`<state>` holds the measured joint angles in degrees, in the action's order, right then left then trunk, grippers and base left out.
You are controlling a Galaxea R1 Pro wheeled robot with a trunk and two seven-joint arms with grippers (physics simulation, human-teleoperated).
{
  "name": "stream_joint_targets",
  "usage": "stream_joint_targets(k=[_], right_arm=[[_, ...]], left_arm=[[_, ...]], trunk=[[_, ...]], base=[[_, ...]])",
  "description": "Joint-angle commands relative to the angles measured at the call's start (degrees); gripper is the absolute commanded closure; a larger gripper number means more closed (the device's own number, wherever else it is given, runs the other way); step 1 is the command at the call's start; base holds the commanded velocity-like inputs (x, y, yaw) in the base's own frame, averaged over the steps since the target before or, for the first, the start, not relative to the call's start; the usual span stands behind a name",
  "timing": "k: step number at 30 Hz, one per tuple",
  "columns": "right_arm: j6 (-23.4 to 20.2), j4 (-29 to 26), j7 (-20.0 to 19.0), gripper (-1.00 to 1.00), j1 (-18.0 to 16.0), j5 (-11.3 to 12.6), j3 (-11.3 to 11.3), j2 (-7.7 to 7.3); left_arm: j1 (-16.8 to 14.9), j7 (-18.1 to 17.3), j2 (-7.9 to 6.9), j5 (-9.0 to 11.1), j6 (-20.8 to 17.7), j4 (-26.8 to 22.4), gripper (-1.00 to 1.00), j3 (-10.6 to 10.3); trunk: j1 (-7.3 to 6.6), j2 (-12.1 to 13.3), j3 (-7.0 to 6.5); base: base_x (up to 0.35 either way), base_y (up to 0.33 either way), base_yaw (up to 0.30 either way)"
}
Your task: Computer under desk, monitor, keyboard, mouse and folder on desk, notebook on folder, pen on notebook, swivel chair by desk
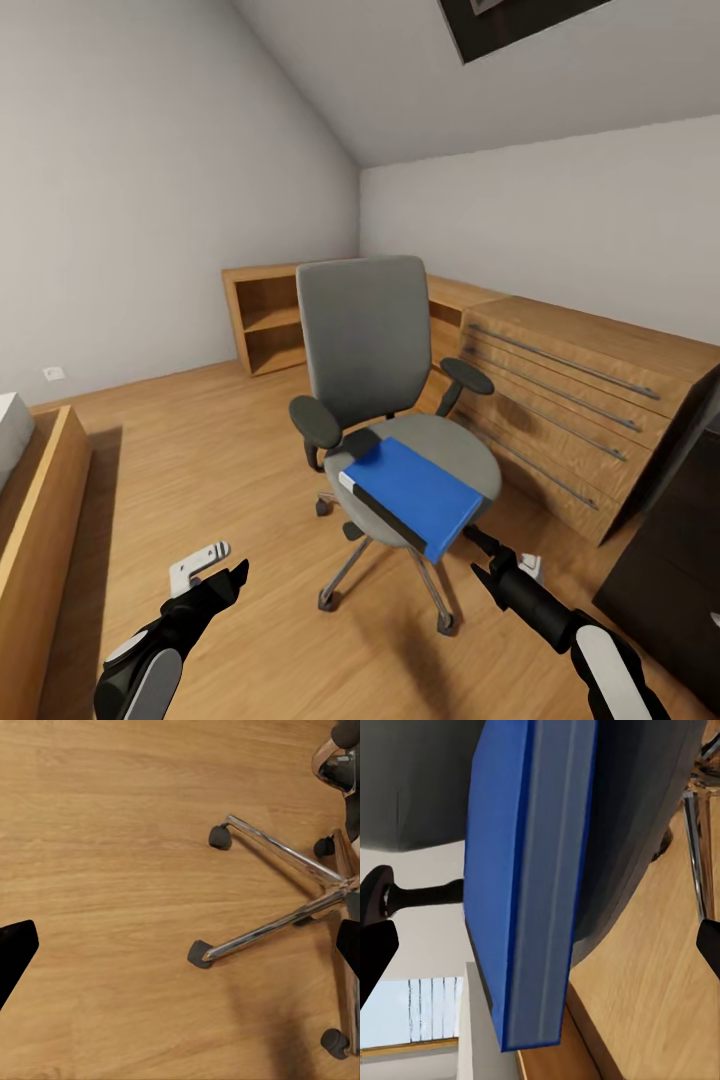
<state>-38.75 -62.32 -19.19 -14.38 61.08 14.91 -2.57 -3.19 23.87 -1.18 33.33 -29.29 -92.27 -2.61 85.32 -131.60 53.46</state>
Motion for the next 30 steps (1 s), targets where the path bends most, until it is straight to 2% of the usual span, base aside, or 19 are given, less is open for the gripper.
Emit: stream_joint_targets(k=[1,8,24,30], right_arm=[[-0.4,0.0,-0.1,-1.0,0.0,0.3,0.1,0.02],[-0.4,0.0,0.2,-1.0,0.0,0.8,0.1,0.02],[-0.5,0.0,0.3,-1.0,0.0,0.8,0.1,0.02],[-0.5,0.0,0.3,-1.0,0.0,0.8,0.1,0.02]], left_arm=[[0.0,0.6,-0.06,0.6,-0.1,-0.1,-1.0,-0.1],[-0.1,0.6,-0.06,0.6,-0.1,-0.1,-1.0,-0.1],[-0.1,0.6,0.03,0.6,0.0,-0.1,-1.0,-0.2],[-0.1,0.8,0.11,0.6,0.1,-0.1,-1.0,-0.3]], trunk=[[-0.01,0.0,0.05],[-0.01,0.0,0.05],[-0.01,0.0,0.05],[1.09,-2.0,0.95]], base=[[0.06,0.019,0.0],[0.113,0.042,0.0],[0.005,0.002,0.0],[0.0,0.0,0.0]])
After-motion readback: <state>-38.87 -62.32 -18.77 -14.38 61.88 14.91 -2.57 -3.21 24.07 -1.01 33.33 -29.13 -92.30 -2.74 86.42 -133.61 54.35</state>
